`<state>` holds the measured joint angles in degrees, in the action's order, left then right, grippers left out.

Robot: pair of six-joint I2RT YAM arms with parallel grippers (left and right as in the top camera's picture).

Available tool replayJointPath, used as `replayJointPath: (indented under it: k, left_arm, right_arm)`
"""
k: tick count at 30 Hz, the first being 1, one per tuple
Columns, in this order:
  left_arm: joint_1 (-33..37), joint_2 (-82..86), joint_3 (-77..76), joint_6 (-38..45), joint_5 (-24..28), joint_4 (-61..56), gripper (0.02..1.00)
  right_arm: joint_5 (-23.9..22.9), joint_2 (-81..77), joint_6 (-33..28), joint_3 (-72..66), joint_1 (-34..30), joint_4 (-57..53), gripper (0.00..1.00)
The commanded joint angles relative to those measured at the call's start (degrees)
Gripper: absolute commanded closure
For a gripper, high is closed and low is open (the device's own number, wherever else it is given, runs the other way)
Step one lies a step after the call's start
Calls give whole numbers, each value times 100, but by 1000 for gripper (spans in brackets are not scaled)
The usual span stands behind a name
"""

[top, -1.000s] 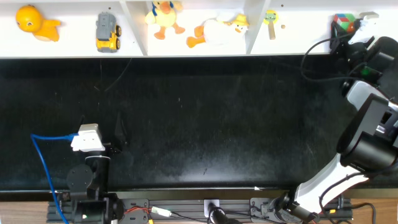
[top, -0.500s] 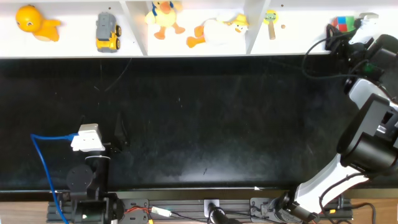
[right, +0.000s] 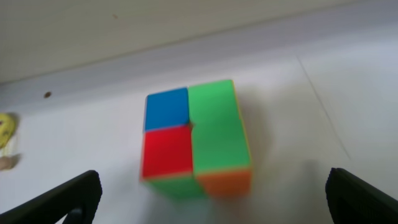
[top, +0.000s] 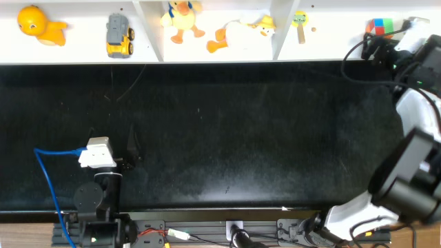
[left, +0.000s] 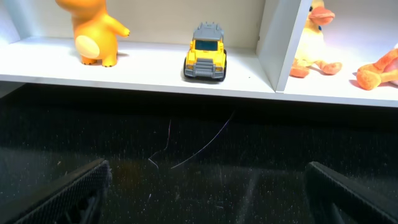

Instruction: Store Toys

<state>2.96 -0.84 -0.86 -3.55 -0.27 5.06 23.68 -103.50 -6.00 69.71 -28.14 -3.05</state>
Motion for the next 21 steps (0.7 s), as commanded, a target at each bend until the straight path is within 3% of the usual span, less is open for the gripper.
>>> replayJointPath:
  k: [1,9,14,21]
  left_arm:
    - [-46,68,39,-103,-28,-26,23]
    - [-46,68,39,-105,-28,-26,20]
    - [-46,68,39,-105,-28,-26,20]
    - [-46,68,39,-103,-28,-26,20]
  right_arm:
    - [-675,1220,31,59,-28,-949,5]
    - [-723,2608,-437,59,321,-2861,3]
    - [-726,3270,-761,59,1071,-3910,3]
    - [-721,4140,-702,59,2177,-4756,3]
